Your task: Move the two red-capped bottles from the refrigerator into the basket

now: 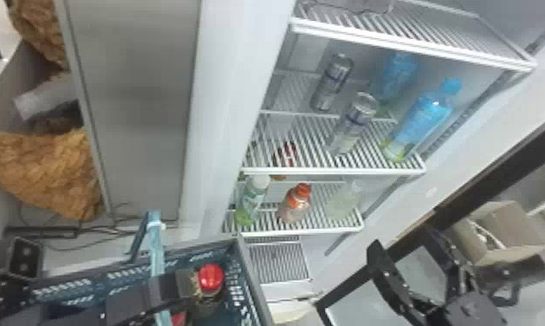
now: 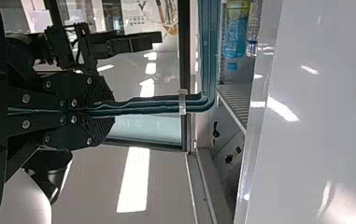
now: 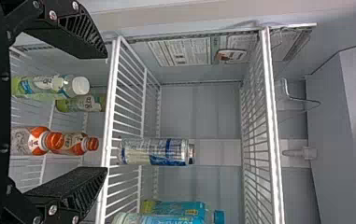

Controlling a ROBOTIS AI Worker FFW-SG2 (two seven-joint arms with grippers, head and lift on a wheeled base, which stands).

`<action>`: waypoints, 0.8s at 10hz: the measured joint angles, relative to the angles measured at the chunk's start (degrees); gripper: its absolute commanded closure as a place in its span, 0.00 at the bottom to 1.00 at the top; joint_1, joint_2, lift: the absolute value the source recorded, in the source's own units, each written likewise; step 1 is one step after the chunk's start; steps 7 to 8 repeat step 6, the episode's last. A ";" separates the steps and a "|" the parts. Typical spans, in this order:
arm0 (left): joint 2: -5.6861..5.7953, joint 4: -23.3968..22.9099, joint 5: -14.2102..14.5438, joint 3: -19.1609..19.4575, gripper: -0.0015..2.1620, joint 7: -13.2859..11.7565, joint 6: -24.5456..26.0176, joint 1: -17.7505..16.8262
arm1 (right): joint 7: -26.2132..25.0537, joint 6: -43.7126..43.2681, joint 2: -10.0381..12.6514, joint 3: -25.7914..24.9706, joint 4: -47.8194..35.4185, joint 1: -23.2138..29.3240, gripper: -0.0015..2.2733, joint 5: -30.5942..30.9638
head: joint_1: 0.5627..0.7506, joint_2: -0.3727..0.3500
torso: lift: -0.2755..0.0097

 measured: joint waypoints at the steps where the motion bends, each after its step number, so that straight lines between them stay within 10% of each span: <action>1: 0.00 0.00 0.00 0.06 0.56 0.00 0.00 0.08 | 0.00 0.12 -0.01 0.00 0.23 -0.18 0.07 -0.06 | 0.70 0.03 | 0.97; 8: -0.09 0.14 0.00 0.08 0.56 0.00 0.00 0.16 | 0.00 0.39 -0.09 0.01 0.86 -0.82 0.07 -0.60 | 0.70 0.03 | 0.97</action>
